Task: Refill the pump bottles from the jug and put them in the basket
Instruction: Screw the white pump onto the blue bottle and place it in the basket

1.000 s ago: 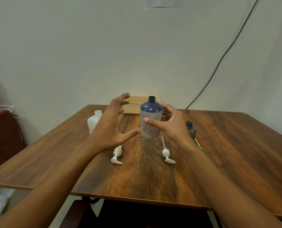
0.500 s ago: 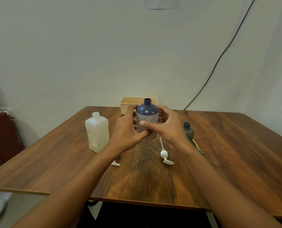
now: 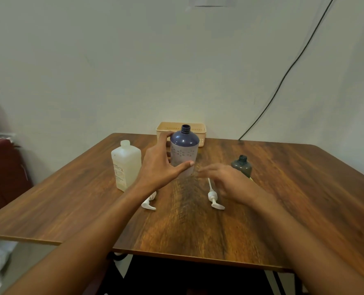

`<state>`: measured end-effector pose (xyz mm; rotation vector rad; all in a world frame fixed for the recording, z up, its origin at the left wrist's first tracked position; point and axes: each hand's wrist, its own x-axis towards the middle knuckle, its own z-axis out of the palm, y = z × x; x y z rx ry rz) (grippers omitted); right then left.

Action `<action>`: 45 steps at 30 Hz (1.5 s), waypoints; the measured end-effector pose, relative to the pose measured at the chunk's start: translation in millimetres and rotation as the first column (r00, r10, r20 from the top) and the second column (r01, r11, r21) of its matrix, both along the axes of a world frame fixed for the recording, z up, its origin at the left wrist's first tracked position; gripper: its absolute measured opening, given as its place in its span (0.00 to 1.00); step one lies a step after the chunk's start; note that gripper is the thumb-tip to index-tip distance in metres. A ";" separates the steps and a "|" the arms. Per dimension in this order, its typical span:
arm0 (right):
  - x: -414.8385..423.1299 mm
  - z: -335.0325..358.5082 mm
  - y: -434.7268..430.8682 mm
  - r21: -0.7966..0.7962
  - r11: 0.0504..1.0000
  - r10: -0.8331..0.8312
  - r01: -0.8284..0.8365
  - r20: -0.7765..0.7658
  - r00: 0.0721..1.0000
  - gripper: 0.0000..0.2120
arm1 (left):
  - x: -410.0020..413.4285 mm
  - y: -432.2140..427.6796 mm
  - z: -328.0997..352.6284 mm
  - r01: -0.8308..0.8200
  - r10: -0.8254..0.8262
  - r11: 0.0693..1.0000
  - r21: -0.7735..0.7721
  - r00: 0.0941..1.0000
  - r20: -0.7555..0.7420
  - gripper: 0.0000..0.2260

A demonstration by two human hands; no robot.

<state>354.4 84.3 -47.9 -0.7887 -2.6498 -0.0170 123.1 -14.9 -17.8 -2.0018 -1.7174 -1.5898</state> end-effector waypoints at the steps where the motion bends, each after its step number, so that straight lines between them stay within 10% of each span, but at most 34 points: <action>1: 2.8 -5.3 2.8 0.012 1.000 0.012 -0.013 0.110 0.994 0.29 | -0.4 0.5 -0.7 -0.002 0.002 1.000 -0.001 1.000 0.002 0.42; 14: 6.8 -20.1 7.0 -0.063 0.997 0.047 -0.034 0.232 0.972 0.16 | -1.9 1.8 -6.3 0.008 -0.008 1.000 -0.021 1.000 0.018 0.42; 25: 13.6 43.3 -27.8 -0.153 0.985 0.035 -0.080 -0.278 0.960 0.20 | -4.9 2.3 -9.0 -0.006 0.008 0.999 -0.050 0.999 0.046 0.43; 40: 17.8 153.0 -58.7 -0.085 0.966 0.039 -0.245 -0.886 0.462 0.19 | -0.1 -2.9 -14.0 0.058 -0.056 0.996 -0.068 0.998 0.032 0.43; 45: 9.8 160.1 -63.0 -0.106 0.954 0.030 -0.280 -0.896 0.444 0.19 | 3.2 -3.5 -16.7 0.062 -0.060 0.995 -0.075 0.998 0.036 0.42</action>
